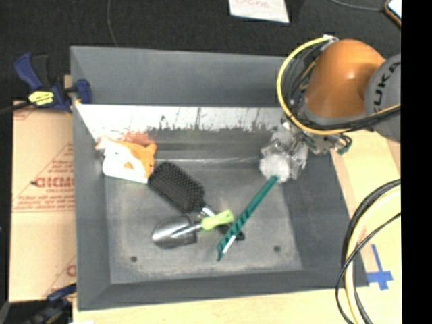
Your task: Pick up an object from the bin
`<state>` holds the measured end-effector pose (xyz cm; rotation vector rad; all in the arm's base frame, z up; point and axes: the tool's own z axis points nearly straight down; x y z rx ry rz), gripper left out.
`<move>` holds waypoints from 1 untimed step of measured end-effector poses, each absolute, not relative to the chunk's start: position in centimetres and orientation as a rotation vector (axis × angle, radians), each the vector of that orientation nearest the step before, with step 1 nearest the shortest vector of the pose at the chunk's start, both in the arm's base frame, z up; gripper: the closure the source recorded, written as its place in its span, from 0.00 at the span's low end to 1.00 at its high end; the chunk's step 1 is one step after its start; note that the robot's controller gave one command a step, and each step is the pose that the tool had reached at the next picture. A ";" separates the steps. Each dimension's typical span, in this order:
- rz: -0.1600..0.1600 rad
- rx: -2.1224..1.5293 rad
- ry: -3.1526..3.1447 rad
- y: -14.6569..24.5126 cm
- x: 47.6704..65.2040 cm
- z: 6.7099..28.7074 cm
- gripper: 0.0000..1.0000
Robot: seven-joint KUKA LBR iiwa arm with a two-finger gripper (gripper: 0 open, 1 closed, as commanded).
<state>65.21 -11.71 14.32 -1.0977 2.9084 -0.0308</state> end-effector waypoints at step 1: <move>-0.032 -1.096 2.908 -11.8 65.2 15.3 1.00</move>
Offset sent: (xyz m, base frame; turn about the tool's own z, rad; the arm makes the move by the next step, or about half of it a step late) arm -0.0004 -0.0002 0.0538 0.0008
